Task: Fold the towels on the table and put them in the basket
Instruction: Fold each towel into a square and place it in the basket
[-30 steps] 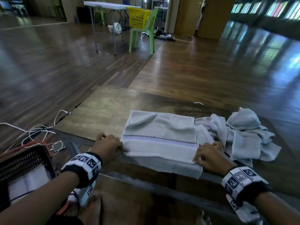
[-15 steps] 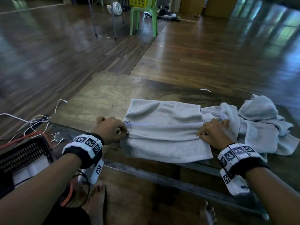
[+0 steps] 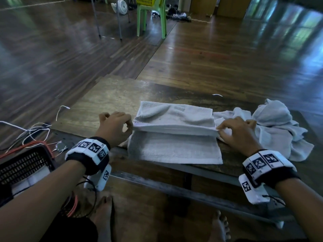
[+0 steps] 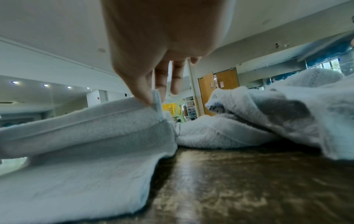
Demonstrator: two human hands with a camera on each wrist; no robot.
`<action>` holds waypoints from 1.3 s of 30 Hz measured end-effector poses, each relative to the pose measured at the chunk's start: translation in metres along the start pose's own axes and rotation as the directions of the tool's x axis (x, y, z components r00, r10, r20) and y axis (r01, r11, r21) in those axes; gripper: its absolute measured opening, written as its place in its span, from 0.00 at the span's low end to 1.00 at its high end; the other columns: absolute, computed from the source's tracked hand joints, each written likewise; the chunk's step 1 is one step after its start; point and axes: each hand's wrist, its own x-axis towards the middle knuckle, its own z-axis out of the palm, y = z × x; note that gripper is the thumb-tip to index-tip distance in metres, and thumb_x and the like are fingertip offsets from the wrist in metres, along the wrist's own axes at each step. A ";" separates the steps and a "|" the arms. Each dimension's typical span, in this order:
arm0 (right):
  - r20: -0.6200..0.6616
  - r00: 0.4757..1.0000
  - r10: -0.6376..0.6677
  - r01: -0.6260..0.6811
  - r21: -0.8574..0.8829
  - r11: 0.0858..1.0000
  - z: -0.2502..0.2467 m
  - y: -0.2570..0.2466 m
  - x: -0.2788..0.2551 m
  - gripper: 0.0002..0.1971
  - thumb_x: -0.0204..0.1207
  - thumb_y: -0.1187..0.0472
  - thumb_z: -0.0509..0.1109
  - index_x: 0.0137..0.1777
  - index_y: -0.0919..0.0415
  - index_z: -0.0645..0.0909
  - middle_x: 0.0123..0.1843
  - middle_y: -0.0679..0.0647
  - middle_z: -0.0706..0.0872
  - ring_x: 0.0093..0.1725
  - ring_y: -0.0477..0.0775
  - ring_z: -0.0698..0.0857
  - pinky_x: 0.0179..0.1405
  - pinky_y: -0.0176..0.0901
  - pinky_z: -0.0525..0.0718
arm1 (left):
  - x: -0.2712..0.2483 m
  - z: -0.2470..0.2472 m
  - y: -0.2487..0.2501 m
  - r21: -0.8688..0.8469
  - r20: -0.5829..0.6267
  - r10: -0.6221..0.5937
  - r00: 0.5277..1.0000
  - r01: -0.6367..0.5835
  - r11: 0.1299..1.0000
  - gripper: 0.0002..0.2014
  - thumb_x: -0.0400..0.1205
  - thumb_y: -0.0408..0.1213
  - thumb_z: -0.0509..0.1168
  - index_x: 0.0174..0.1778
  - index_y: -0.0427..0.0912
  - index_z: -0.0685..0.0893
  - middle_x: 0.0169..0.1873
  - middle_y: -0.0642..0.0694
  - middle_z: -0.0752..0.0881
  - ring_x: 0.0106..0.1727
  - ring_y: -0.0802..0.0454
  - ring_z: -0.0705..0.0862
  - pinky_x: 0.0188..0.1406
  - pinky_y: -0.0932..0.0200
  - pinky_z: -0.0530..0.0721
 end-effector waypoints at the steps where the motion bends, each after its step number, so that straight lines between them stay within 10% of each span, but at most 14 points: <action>1: -0.004 0.999 -0.041 0.041 0.034 0.999 -0.003 0.002 -0.004 0.05 0.67 0.61 0.76 0.39 0.50 0.85 0.42 0.45 0.88 0.48 0.51 0.82 0.44 0.44 0.53 | -0.005 -0.002 -0.003 -0.030 0.042 0.031 0.999 -0.030 0.999 0.08 0.74 0.39 0.68 0.34 0.55 0.75 0.36 0.58 0.79 0.43 0.57 0.75 0.47 0.58 0.52; 8: 0.392 0.896 -0.211 0.198 0.073 0.977 0.029 0.021 -0.033 0.04 0.67 0.54 0.74 0.38 0.41 0.84 0.35 0.29 0.73 0.45 0.43 0.76 0.53 0.56 0.71 | -0.023 0.006 -0.011 0.043 0.380 0.099 0.920 -0.124 0.991 0.06 0.77 0.45 0.66 0.37 0.60 0.76 0.41 0.62 0.80 0.50 0.59 0.78 0.53 0.60 0.52; 13: 0.328 0.935 -0.131 0.149 -0.029 0.988 0.029 0.016 -0.025 0.04 0.70 0.56 0.74 0.40 0.44 0.88 0.42 0.41 0.85 0.50 0.50 0.80 0.45 0.44 0.52 | -0.012 0.015 -0.006 0.111 0.322 0.043 0.946 -0.083 0.990 0.03 0.79 0.46 0.64 0.43 0.58 0.83 0.45 0.61 0.84 0.54 0.58 0.80 0.58 0.54 0.54; 23: 0.146 0.987 -0.060 0.055 0.044 0.998 0.014 0.025 -0.023 0.04 0.68 0.59 0.77 0.39 0.49 0.87 0.44 0.43 0.88 0.50 0.51 0.81 0.47 0.46 0.57 | -0.012 -0.002 -0.005 0.009 0.176 0.101 0.979 -0.104 0.995 0.06 0.76 0.42 0.68 0.36 0.57 0.79 0.40 0.62 0.81 0.47 0.59 0.78 0.51 0.59 0.52; 39: 0.402 0.900 -0.170 0.180 0.013 0.984 0.014 0.025 -0.044 0.19 0.66 0.43 0.76 0.56 0.46 0.87 0.54 0.44 0.86 0.55 0.47 0.80 0.53 0.43 0.57 | -0.036 0.017 -0.016 0.068 0.266 0.318 0.910 -0.346 0.936 0.14 0.65 0.59 0.67 0.39 0.57 0.90 0.37 0.60 0.88 0.38 0.58 0.86 0.46 0.57 0.59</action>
